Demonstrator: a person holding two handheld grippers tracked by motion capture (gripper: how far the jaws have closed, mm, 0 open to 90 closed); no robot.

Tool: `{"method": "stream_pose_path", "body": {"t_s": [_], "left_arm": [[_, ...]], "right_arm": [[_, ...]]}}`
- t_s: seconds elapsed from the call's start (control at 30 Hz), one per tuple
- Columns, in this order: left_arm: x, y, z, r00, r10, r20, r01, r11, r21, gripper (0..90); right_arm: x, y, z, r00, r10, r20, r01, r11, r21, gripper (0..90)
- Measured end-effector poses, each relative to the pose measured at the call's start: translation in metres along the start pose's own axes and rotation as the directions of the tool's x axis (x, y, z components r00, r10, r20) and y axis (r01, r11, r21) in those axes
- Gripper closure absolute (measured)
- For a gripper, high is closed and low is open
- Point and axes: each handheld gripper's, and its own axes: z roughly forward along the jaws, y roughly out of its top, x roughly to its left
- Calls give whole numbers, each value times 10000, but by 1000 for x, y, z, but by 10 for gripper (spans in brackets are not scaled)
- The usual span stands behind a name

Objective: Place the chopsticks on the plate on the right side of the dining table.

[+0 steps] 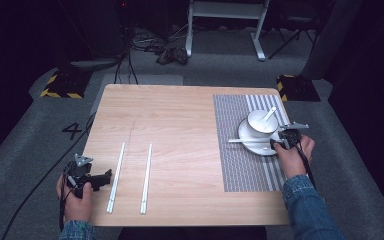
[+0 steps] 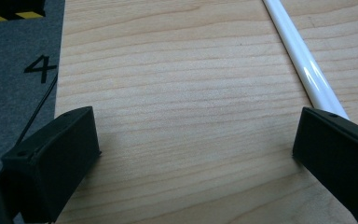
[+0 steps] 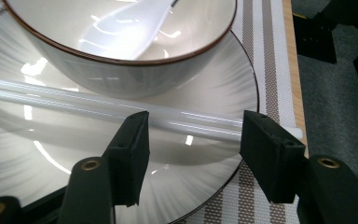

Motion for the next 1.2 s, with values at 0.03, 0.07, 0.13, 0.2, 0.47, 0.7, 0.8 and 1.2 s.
{"method": "stream_pose_path", "body": {"t_s": [0.03,0.07,0.13,0.2,0.47,0.7,0.8,1.2], "left_arm": [[0,0,0,10000,-5,-1,5,10000,11,2],[0,0,0,10000,-5,0,5,10000,11,2],[0,0,0,10000,3,-1,-3,10000,5,1],[0,0,0,10000,-8,0,8,10000,12,1],[0,0,0,10000,-8,1,8,10000,12,1],[0,0,0,10000,-14,14,14,10000,3,2],[0,0,0,10000,-9,13,9,10000,5,2],[0,0,0,10000,-10,13,10,10000,6,2]], "right_arm": [[2,0,-2,10000,-29,-66,28,10000,-87,432],[4,1,-5,9998,-99,-172,96,9998,-182,432],[8,2,-11,9990,-180,-417,168,9995,-285,430],[12,4,-15,9974,-338,-644,314,9988,-376,415],[27,8,-41,9763,-1074,-1878,945,9926,-765,397],[33,3,-64,9585,-1598,-2361,1374,9845,-1088,397],[32,-1,-73,9532,-1724,-2483,1480,9824,-1140,397],[15,-30,-93,9396,-1904,-2846,1659,9802,-1083,394]]}}
